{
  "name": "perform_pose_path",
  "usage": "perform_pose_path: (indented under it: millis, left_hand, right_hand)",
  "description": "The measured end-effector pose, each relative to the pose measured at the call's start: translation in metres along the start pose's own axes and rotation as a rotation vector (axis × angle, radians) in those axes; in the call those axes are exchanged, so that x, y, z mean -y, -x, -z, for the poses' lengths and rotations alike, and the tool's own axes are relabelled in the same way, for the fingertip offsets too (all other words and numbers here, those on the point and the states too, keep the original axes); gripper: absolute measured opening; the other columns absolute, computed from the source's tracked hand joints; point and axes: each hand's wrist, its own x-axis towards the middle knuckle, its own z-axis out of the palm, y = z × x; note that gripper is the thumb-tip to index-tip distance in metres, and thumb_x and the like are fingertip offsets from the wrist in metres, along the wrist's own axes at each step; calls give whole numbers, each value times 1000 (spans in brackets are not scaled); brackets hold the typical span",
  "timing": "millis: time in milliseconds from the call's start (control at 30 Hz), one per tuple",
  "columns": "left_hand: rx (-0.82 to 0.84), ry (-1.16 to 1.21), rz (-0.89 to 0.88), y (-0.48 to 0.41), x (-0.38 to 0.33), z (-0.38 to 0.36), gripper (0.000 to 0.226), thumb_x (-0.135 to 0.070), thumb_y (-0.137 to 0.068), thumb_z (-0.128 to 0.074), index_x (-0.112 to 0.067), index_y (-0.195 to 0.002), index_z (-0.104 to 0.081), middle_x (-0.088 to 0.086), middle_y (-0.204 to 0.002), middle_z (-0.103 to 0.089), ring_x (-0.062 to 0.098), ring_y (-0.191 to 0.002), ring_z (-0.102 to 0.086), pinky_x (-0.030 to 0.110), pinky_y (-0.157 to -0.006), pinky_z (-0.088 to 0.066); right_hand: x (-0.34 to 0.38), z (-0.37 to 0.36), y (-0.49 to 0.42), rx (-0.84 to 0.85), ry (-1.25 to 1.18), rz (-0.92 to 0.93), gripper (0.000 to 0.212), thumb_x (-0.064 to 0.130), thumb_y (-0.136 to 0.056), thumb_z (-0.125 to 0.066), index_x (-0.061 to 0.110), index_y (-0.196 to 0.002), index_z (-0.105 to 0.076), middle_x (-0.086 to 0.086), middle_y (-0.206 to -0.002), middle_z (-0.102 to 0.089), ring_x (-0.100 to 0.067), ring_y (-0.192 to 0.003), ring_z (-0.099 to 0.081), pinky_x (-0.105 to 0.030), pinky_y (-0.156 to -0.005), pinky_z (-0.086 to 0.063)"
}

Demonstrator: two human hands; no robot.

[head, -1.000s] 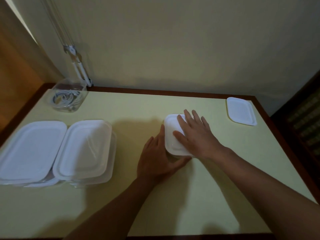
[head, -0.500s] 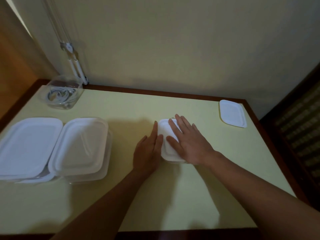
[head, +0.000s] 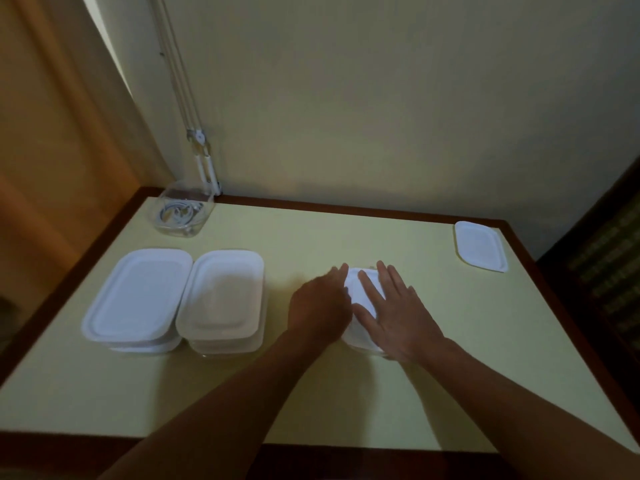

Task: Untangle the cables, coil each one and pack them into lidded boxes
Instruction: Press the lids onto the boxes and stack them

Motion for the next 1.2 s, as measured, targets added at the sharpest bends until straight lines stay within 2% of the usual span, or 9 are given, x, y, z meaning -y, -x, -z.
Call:
perform_pose_path:
  millis: [67, 133, 200, 267, 333, 500, 733, 967, 1200]
  left_hand:
    - [-138, -13, -12, 1, 2, 20, 46, -29, -101, -48, -20, -145, -49, 1, -144, -56, 23, -117, -64, 36, -97, -49]
    - [-293, -49, -58, 4, 20, 41, 45, -33, -95, -55, -14, -136, -59, 8, -135, -63, 27, -111, -66, 39, -92, -51]
    - [-385, -121, -19, 7, 52, 60, 55, -42, -93, -55, -9, -137, -56, 13, -139, -60, 32, -119, -61, 43, -97, -47]
    - [-251, -186, 176, 13, 90, 77, 74, -60, -95, -45, -13, -151, -39, 10, -157, -39, 32, -142, -40, 47, -112, -34]
    - [-132, -270, 312, 22, 129, 87, 90, -76, -90, -32, -18, -157, -21, 8, -165, -20, 34, -151, -21, 52, -119, -21]
    - [43, -313, 365, 44, 183, 86, 105, -89, -79, -7, -23, -160, -7, 4, -168, 0, 33, -154, 1, 58, -121, -2]
    - [32, -337, 248, 45, 196, 88, 115, -90, -70, 7, -20, -160, -10, 6, -168, -2, 33, -154, -1, 56, -122, -1]
    - [18, -360, 250, 54, 230, 102, 122, -93, -66, 15, -20, -160, -14, 7, -168, -7, 33, -154, -5, 55, -122, -4]
    - [-7, -378, 257, 64, 248, 111, 118, -91, -71, 10, -19, -159, -20, 7, -167, -14, 34, -153, -10, 56, -122, -10]
  right_hand:
    - [2, -2, 2, -2, 3, 4, 72, 69, -97, -6, 35, -161, -1, -3, -170, 11, -23, -156, 10, -50, -124, -13]
    - [8, -5, 2, 0, 0, 7, 70, 68, -99, -11, 36, -161, -4, -2, -170, 10, -23, -156, 10, -50, -124, -14]
    - [14, -6, 2, 7, 4, 12, 69, 67, -100, -14, 35, -161, -5, -1, -170, 10, -22, -156, 9, -49, -124, -15]
    - [23, -7, 2, 11, 6, 26, 72, 67, -98, -11, 34, -161, -6, -2, -170, 9, -23, -156, 8, -51, -123, -17]
    - [32, -7, 1, 1, 3, 34, 74, 68, -96, -10, 33, -161, -8, -3, -170, 7, -24, -156, 6, -52, -122, -19]
    - [59, -9, -6, 11, 6, 66, 70, 67, -100, -16, 34, -161, -6, -3, -170, 8, -24, -156, 8, -53, -122, -15]
    - [102, -17, -17, 22, -28, 97, 70, 70, -99, -12, 37, -160, -4, -3, -170, 11, -24, -156, 12, -54, -123, -11]
    - [143, -23, -28, 26, -14, 115, 70, 70, -97, -9, 40, -159, 1, -4, -169, 14, -25, -155, 14, -56, -123, -7]
    - [168, -27, -37, -1, 57, 223, 61, 61, -101, -6, 42, -159, -8, -6, -170, 6, -29, -156, 8, -62, -120, -1]
